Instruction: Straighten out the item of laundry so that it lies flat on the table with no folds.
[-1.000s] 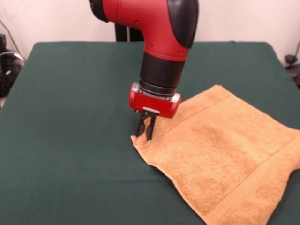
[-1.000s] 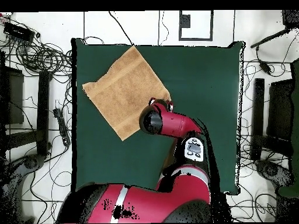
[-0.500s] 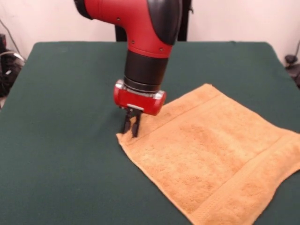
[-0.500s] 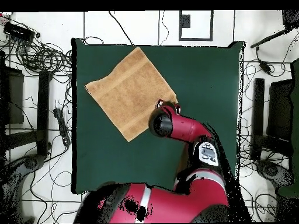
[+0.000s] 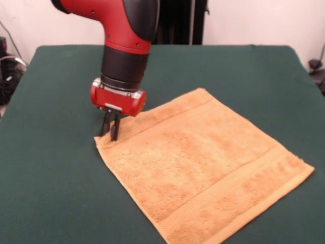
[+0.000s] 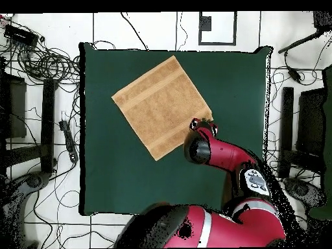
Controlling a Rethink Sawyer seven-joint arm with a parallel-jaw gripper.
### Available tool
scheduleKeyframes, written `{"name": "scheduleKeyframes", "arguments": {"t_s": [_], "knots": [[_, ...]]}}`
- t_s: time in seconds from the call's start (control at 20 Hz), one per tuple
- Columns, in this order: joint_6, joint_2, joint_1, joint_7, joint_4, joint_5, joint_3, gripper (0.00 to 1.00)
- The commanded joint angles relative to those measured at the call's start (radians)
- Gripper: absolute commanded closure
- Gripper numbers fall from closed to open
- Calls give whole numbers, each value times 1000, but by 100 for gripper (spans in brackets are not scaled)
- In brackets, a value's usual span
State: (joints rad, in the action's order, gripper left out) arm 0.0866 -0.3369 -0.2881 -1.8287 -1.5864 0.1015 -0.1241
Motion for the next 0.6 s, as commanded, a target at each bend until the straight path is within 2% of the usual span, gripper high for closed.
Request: {"name": "scheduleKeyframes", "arguments": {"t_s": [0.05, 0.35, 0.4, 0.6], "knots": [[22, 91, -22, -125, -139, 77, 57, 100], [79, 92, -4, -154, -129, 72, 39, 100], [70, 91, -11, -139, -126, 77, 48, 0], [7, 79, -80, -80, -121, 135, 125, 0]]}}
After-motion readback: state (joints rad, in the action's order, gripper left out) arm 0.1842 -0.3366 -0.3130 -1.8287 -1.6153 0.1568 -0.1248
